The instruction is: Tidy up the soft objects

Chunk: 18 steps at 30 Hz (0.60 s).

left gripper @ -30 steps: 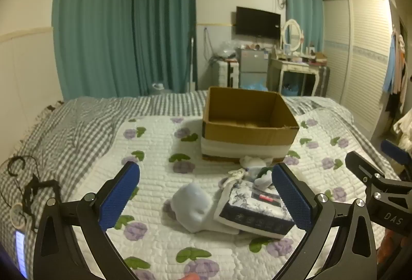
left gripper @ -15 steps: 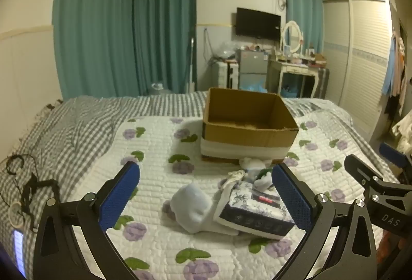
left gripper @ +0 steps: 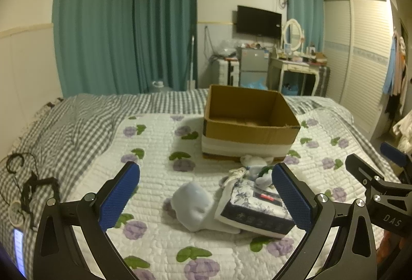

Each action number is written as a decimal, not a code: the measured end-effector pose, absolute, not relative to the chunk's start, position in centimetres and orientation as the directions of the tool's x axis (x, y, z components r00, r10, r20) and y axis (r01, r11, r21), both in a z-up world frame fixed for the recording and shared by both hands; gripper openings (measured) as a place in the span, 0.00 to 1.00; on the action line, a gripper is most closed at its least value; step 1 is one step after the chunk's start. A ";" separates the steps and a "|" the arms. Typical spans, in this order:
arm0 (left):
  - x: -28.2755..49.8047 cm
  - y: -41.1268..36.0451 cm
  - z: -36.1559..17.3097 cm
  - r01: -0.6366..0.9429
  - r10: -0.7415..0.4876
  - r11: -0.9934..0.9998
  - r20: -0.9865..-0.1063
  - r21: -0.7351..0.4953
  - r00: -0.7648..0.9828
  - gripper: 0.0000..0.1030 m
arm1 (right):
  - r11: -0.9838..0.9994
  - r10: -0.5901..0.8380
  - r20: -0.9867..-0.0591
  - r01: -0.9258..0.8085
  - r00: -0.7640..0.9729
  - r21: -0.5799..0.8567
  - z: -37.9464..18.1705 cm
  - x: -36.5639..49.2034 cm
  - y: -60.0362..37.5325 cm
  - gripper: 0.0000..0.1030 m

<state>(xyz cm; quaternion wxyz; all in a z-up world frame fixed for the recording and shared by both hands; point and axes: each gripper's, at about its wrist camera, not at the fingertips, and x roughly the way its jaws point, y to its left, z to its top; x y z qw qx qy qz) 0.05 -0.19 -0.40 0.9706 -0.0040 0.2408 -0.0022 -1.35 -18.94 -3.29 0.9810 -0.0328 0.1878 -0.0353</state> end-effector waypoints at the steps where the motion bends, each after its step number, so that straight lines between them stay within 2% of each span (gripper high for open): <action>1: 0.1 -0.1 -0.4 0.003 -0.007 1.000 -0.468 -0.010 0.884 1.00 | 0.995 -0.082 -0.365 0.057 0.927 -0.078 -3.3 -1.4 -18.9 1.00; 18: 0.0 0.6 -0.1 -0.019 0.008 1.000 -0.456 -0.018 0.890 1.00 | 0.996 -0.080 -0.373 0.056 0.925 -0.074 -3.4 -1.2 -19.0 1.00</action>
